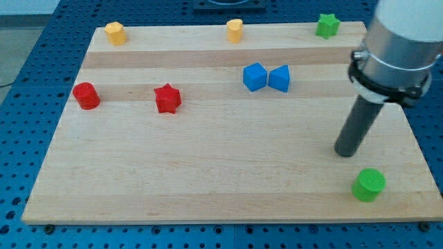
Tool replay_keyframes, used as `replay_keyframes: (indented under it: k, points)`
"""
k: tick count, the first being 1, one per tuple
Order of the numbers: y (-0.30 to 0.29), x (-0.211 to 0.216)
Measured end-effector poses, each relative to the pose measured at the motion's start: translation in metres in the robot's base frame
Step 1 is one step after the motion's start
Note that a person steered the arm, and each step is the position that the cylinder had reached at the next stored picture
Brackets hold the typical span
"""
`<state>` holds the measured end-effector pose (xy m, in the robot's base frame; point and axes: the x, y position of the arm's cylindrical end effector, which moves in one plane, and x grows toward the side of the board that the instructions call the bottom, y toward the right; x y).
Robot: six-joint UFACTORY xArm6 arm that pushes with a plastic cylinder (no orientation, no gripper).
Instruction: Move the green circle vertically below the cube
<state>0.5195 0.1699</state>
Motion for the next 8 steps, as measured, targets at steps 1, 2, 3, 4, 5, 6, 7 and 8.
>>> replay_keyframes:
  k: [1, 2, 3, 4, 5, 6, 7, 8]
  points:
    - [0.045, 0.013]
    - [0.073, 0.088]
    - [0.043, 0.092]
    - [0.001, 0.056]
    - [-0.025, 0.027]
    - [-0.023, 0.004]
    - [-0.007, -0.014]
    - [-0.032, -0.034]
